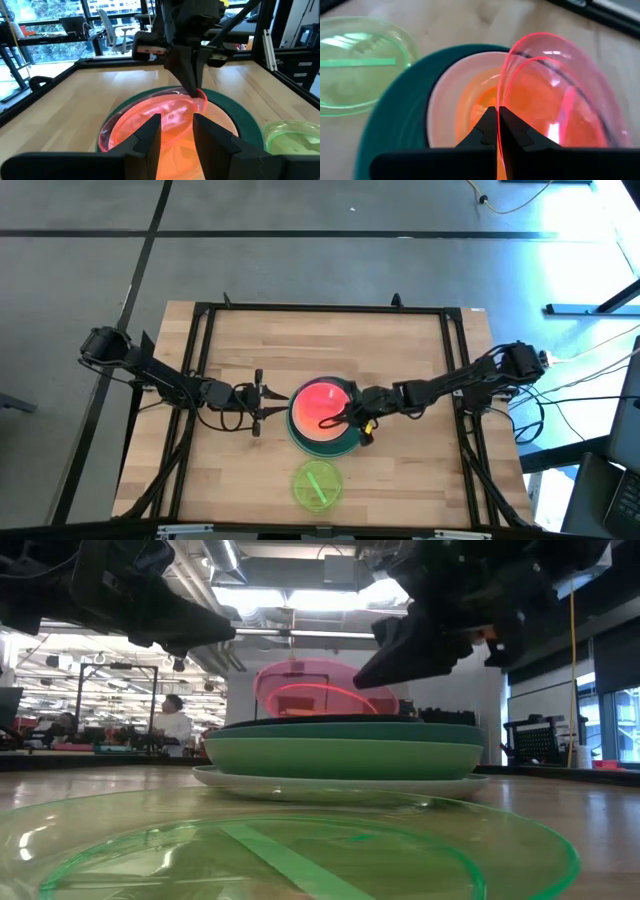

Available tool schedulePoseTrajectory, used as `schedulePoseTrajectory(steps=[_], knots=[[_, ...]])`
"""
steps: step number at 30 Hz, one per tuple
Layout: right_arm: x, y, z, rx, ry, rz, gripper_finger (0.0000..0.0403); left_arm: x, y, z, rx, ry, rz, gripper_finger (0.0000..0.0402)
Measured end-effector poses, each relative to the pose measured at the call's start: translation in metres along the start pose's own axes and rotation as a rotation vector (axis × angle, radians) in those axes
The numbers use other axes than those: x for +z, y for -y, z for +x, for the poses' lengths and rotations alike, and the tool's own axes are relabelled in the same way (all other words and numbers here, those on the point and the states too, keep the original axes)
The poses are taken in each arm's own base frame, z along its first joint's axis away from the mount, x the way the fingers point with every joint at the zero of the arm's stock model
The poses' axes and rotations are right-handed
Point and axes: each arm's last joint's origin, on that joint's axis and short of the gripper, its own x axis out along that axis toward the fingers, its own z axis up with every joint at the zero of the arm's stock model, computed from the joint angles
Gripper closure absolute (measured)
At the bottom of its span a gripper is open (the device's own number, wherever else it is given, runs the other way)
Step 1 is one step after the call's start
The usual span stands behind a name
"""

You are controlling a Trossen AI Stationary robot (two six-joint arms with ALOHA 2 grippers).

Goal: Stack plastic plates
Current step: Stack the light pink plate on the orange plate, then stack the green bowl on the light pink plate

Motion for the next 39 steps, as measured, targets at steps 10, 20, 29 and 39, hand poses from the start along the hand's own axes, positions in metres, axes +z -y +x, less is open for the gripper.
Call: schedulePoseTrajectory(steps=[10, 20, 29, 39], knots=[[0.001, -0.003, 0.0, 0.098, 0.027, 0.068, 0.04, 0.0, 0.0, 0.0, 0.001, 0.0, -0.001, 0.0295], [-0.002, 0.0, 0.001, 0.003, -0.013, 0.073, 0.0337, 0.0, 0.007, -0.002, -0.042, 0.001, -0.081, 0.0295], [0.004, -0.027, -0.001, 0.028, -0.025, 0.02, 0.025, 0.002, 0.034, -0.01, -0.123, -0.017, -0.157, 0.0295], [0.02, -0.088, -0.01, 0.028, 0.017, 0.189, 0.0257, -0.018, 0.08, 0.003, -0.19, -0.148, -0.177, 0.0295]])
